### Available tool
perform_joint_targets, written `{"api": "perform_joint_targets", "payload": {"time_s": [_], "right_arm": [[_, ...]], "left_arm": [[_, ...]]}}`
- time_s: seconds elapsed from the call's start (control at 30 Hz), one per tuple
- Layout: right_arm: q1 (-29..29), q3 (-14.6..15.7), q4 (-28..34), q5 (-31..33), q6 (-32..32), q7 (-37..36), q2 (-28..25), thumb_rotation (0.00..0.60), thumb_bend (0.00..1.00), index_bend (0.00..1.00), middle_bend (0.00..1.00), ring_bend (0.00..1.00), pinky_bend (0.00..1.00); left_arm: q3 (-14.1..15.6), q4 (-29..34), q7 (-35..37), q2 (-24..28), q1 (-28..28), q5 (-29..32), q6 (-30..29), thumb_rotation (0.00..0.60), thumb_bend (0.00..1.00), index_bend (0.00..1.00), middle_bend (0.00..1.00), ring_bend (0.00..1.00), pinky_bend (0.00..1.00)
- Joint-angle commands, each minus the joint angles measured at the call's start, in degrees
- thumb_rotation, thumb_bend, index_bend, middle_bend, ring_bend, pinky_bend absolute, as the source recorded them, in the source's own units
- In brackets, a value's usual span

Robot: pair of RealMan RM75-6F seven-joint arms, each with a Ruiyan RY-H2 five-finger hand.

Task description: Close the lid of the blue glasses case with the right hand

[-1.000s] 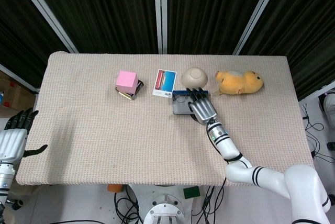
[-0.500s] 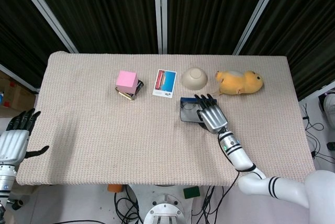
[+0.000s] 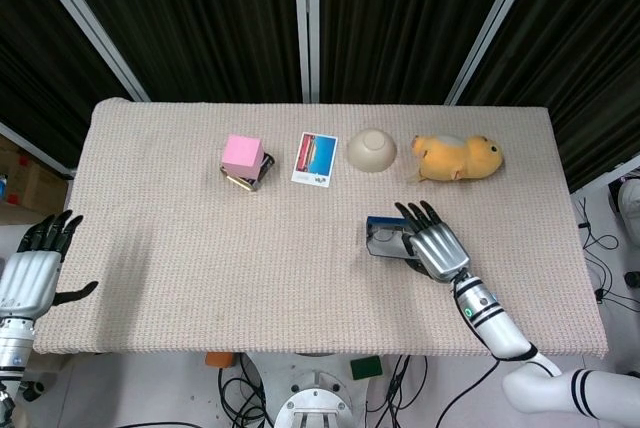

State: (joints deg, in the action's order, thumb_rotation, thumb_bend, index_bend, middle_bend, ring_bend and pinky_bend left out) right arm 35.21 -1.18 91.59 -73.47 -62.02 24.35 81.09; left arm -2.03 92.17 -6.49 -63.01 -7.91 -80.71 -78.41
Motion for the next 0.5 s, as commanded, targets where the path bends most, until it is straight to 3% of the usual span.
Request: {"api": "perform_joint_targets", "payload": {"time_s": [0.03, 0.2, 0.5], "right_arm": [[1.2, -2.2, -2.6, 1.6, 1.4, -0.7, 1.7, 0.6, 0.9, 0.68, 0.01, 0.0, 0.0], [3.2, -5.0, -9.0, 4.2, 3.6, -0.2, 6.0, 0.6, 0.9, 0.65, 0.01, 0.0, 0.0], [3.2, -6.7, -17.8, 6.1, 2.3, 0.8, 12.0, 0.6, 0.9, 0.64, 0.0, 0.0, 0.0]], "left_arm": [[-0.1, 0.3, -0.4, 0.0, -0.3, 0.3, 0.5, 0.515, 0.11, 0.07, 0.0, 0.0, 0.11], [-0.5, 0.6, -0.9, 0.5, -0.7, 1.2, 1.1, 0.512, 0.11, 0.07, 0.0, 0.0, 0.11], [-0.8, 0.5, -0.3, 1.3, -0.9, 2.3, 1.9, 0.513, 0.11, 0.07, 0.0, 0.0, 0.11]]}}
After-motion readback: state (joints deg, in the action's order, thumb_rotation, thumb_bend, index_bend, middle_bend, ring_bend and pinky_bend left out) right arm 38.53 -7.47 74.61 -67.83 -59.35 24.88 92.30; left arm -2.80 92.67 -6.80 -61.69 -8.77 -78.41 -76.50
